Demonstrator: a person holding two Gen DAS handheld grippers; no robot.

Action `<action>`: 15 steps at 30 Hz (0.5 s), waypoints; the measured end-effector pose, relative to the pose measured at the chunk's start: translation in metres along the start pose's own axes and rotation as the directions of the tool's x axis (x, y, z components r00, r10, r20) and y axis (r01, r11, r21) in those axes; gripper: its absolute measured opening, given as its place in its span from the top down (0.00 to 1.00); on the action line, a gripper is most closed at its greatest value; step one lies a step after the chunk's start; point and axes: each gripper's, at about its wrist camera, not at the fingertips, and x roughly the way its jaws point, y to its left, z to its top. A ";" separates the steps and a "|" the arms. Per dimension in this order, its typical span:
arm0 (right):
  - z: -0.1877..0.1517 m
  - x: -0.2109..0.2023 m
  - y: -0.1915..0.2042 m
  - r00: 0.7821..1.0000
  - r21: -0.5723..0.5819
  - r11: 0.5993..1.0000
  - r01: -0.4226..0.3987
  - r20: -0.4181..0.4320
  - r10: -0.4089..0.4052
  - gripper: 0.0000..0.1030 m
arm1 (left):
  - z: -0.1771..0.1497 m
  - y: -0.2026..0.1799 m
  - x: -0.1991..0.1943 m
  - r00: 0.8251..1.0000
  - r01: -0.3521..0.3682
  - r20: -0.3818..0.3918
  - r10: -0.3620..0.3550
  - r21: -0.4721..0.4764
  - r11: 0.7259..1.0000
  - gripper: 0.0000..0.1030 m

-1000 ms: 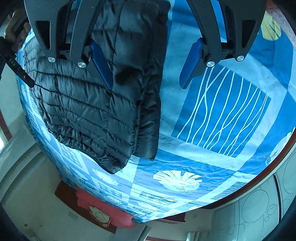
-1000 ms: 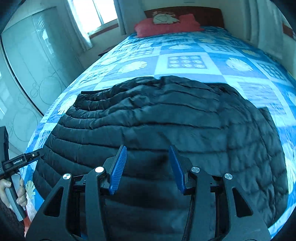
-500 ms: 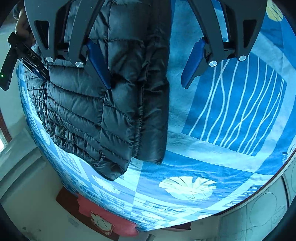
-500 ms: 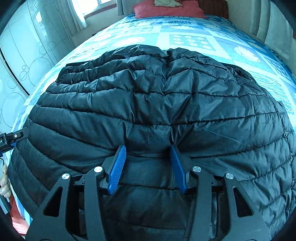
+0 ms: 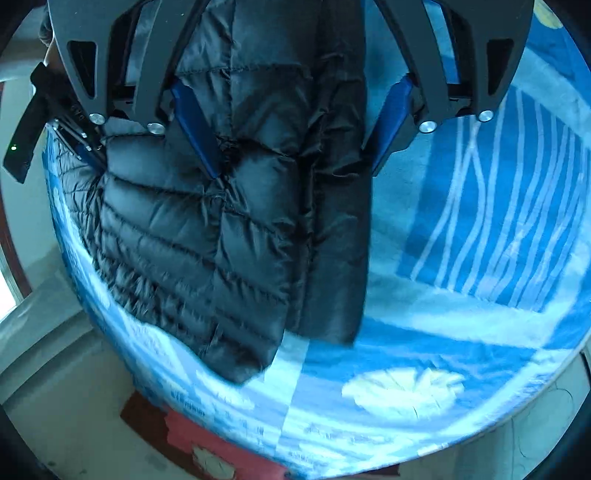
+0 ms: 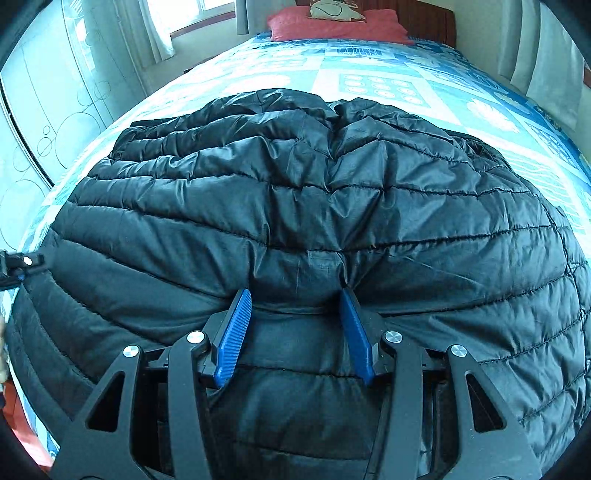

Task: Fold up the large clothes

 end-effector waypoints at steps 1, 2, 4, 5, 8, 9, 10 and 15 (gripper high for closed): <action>0.000 0.000 0.000 1.000 0.000 1.000 0.001 0.000 -0.001 0.52 | 0.000 0.004 0.004 1.000 0.021 -0.008 -0.021 -0.016 1.000 0.20; 0.000 0.000 0.000 1.000 0.000 1.000 0.000 0.001 0.000 0.52 | 0.001 0.009 0.006 0.999 0.050 -0.008 -0.050 -0.033 0.998 0.20; -0.001 0.001 0.001 1.000 0.000 1.000 0.002 0.004 -0.002 0.52 | 0.001 0.010 0.008 0.997 0.075 -0.001 -0.075 -0.028 0.997 0.28; -0.002 0.001 0.001 1.000 0.000 1.000 0.003 0.005 -0.003 0.52 | 0.001 0.007 0.008 0.996 0.085 0.001 -0.085 -0.007 0.996 0.35; -0.003 0.001 0.003 1.000 -0.001 1.000 0.006 0.008 -0.006 0.52 | 0.001 0.002 0.007 0.990 0.140 -0.011 -0.140 0.005 0.990 0.59; -0.003 0.001 0.002 1.000 -0.001 1.000 0.005 0.008 -0.005 0.52 | 0.002 0.000 0.004 0.988 0.156 -0.009 -0.156 0.003 0.988 0.67; -0.004 0.001 0.003 1.000 -0.001 1.000 0.005 0.007 -0.005 0.52 | 0.002 -0.002 0.000 0.987 0.162 -0.004 -0.162 0.002 0.987 0.72; -0.003 0.002 0.003 1.000 -0.008 1.000 0.010 0.008 -0.010 0.52 | 0.001 -0.031 -0.038 0.983 0.163 0.075 -0.168 0.066 0.984 0.79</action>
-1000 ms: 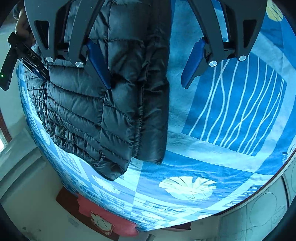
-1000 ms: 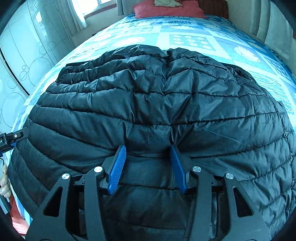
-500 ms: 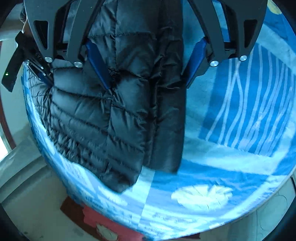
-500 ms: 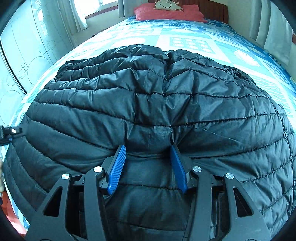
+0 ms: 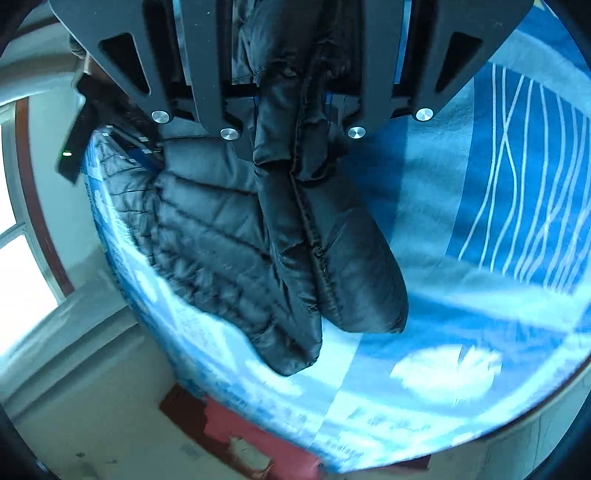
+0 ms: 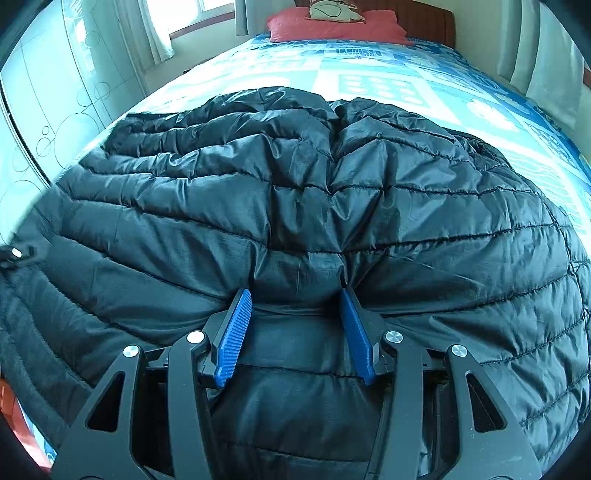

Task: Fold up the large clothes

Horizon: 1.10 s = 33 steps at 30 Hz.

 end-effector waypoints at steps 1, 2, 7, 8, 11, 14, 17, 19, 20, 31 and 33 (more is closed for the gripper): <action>0.000 0.000 0.001 1.000 -0.002 1.000 0.003 0.001 -0.003 0.52 | 0.000 -0.005 -0.006 1.000 0.005 0.014 -0.005 0.009 1.000 0.80; 0.000 0.000 0.001 1.000 -0.002 1.000 0.003 0.001 -0.003 0.52 | 0.000 -0.013 -0.014 0.999 0.017 0.031 -0.018 0.018 1.000 0.80; 0.002 -0.007 -0.002 1.000 0.005 1.000 -0.013 0.008 0.013 0.52 | 0.003 -0.065 -0.041 0.995 0.038 0.093 -0.048 0.103 0.994 0.81; 0.002 -0.011 -0.005 1.000 0.012 1.000 -0.020 0.011 0.020 0.53 | 0.003 -0.077 -0.044 0.994 0.032 0.102 -0.045 0.129 0.991 0.81; 0.003 -0.024 -0.016 0.999 0.036 0.998 -0.044 0.014 0.044 0.53 | 0.001 -0.116 -0.048 0.992 0.022 0.115 -0.044 0.186 0.982 0.81; 0.002 -0.049 -0.035 0.998 0.055 0.998 -0.034 0.062 0.030 0.53 | 0.000 -0.146 -0.042 0.992 -0.003 0.121 -0.025 0.223 0.975 0.81; 0.000 -0.071 -0.060 0.995 0.078 0.997 -0.003 0.097 -0.004 0.53 | -0.003 -0.171 -0.036 0.993 -0.023 0.118 -0.009 0.262 0.965 0.81; -0.003 -0.084 -0.080 0.993 0.105 0.994 0.008 0.115 -0.020 0.53 | -0.006 -0.196 -0.026 0.993 -0.040 0.116 0.005 0.305 0.952 0.81; -0.005 -0.089 -0.089 0.992 0.120 0.993 0.014 0.122 -0.029 0.53 | -0.007 -0.201 -0.022 0.994 -0.042 0.113 0.006 0.318 0.947 0.81; -0.043 -0.123 -0.187 0.980 0.281 0.953 0.114 0.126 -0.155 0.52 | -0.032 -0.303 0.058 1.000 -0.012 0.023 0.001 0.480 0.877 0.81; -0.049 -0.127 -0.199 0.978 0.301 0.945 0.124 0.122 -0.168 0.52 | -0.038 -0.315 0.076 1.000 0.007 0.000 -0.008 0.481 0.877 0.81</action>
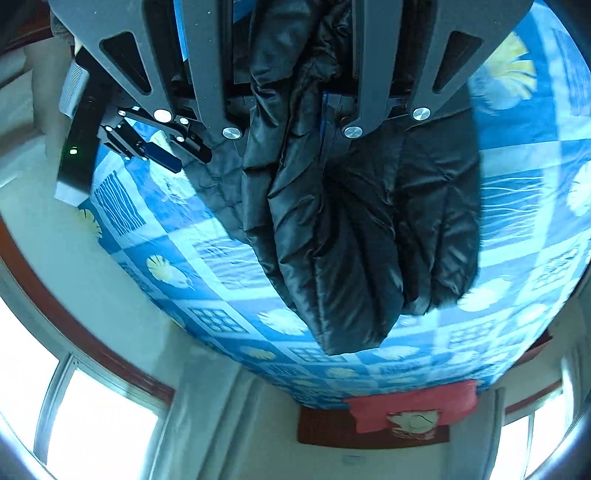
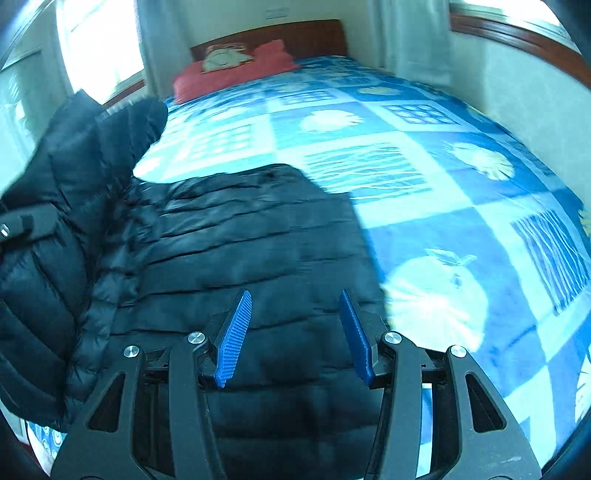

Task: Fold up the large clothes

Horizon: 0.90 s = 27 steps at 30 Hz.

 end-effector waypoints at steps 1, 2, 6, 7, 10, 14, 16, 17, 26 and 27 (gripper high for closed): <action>-0.001 -0.001 -0.006 1.000 0.006 1.000 0.005 -0.001 -0.005 0.52 | 0.000 -0.005 0.008 1.000 0.009 -0.009 -0.009 -0.001 1.000 0.81; -0.002 -0.002 -0.008 1.000 0.008 1.000 0.008 -0.002 -0.008 0.52 | -0.002 -0.012 0.014 1.000 0.016 -0.017 -0.016 -0.001 1.000 0.81; -0.004 -0.001 -0.027 1.000 0.017 1.000 0.020 -0.012 -0.020 0.52 | -0.010 -0.032 0.046 0.997 0.046 -0.062 -0.046 0.000 0.999 0.81; -0.006 -0.001 -0.029 1.000 0.019 1.000 0.022 -0.015 -0.021 0.52 | -0.013 -0.036 0.053 0.996 0.047 -0.072 -0.047 -0.001 0.999 0.81; -0.007 0.005 -0.037 0.999 0.027 0.999 0.024 -0.026 -0.023 0.52 | -0.020 -0.044 0.073 0.995 0.045 -0.093 -0.046 -0.003 0.999 0.81; -0.008 0.013 -0.046 0.999 0.038 0.999 0.020 -0.037 -0.018 0.52 | -0.028 -0.049 0.092 0.995 0.046 -0.087 -0.046 -0.005 0.999 0.81; -0.006 0.015 -0.048 0.999 0.041 0.999 0.017 -0.040 -0.015 0.52 | -0.031 -0.049 0.098 0.995 0.053 -0.083 -0.053 -0.010 0.999 0.81; -0.006 0.015 -0.048 0.999 0.042 0.999 0.016 -0.040 -0.015 0.52 | -0.031 -0.048 0.100 0.995 0.057 -0.081 -0.058 -0.015 0.998 0.81; -0.009 0.013 -0.048 0.999 0.042 0.999 0.022 -0.044 -0.021 0.52 | -0.027 -0.061 0.078 0.996 0.063 -0.063 -0.063 0.009 0.998 0.72; -0.010 0.012 -0.048 0.999 0.041 0.999 0.025 -0.044 -0.023 0.52 | -0.027 -0.065 0.072 0.996 0.071 -0.055 -0.069 0.019 0.997 0.67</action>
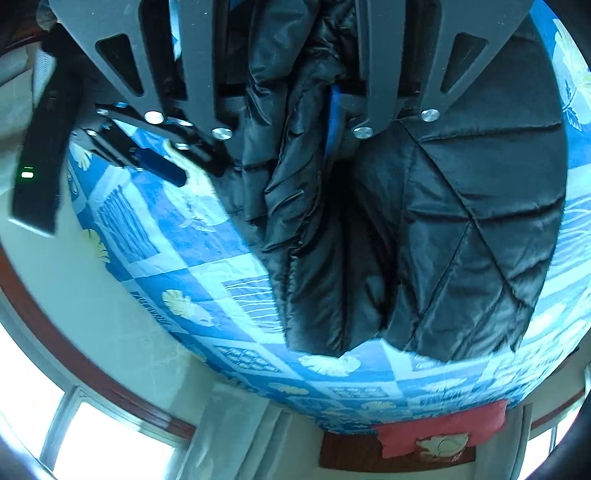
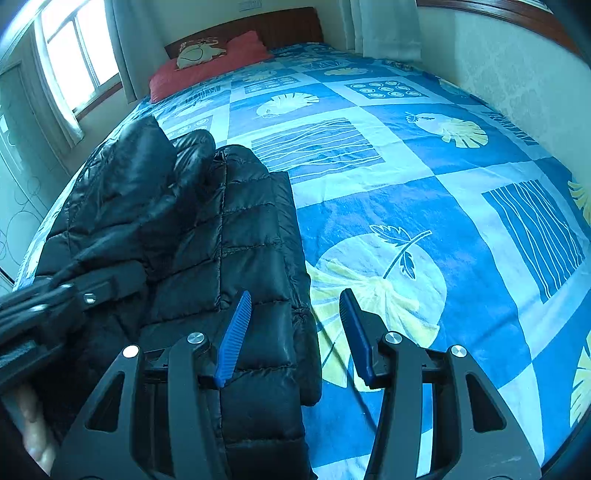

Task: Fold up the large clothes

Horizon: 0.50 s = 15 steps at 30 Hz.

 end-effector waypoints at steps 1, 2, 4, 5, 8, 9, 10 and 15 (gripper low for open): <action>0.000 0.000 0.000 1.000 -0.001 1.000 0.001 0.000 -0.001 0.52 | 0.000 -0.004 -0.004 1.000 0.006 0.006 -0.006 0.003 1.000 0.61; -0.001 -0.001 0.000 1.000 -0.002 1.000 0.003 0.001 -0.003 0.52 | 0.000 -0.007 -0.008 1.000 0.017 0.015 -0.017 0.002 1.000 0.58; -0.002 -0.003 0.001 1.000 -0.003 1.000 0.007 0.002 -0.007 0.52 | 0.001 -0.013 -0.020 0.998 0.046 0.036 -0.045 -0.002 0.999 0.46; -0.003 -0.004 0.001 1.000 -0.004 1.000 0.008 0.002 -0.008 0.52 | 0.002 -0.016 -0.024 0.998 0.050 0.041 -0.050 0.000 0.999 0.45; -0.004 -0.006 0.002 1.000 -0.008 1.000 0.013 0.004 -0.013 0.52 | 0.005 -0.022 -0.039 0.996 0.074 0.055 -0.074 -0.002 0.997 0.43; -0.005 -0.007 0.003 1.000 -0.010 1.000 0.015 0.004 -0.014 0.52 | 0.005 -0.021 -0.044 0.994 0.088 0.060 -0.087 -0.012 0.996 0.43; -0.005 -0.008 0.004 1.000 -0.012 1.000 0.015 0.004 -0.015 0.52 | 0.006 -0.020 -0.047 0.993 0.101 0.061 -0.100 -0.018 0.995 0.43; -0.008 -0.013 0.008 1.000 -0.019 1.000 0.023 0.004 -0.023 0.52 | 0.000 -0.015 -0.073 0.986 0.136 0.098 -0.134 -0.017 0.991 0.43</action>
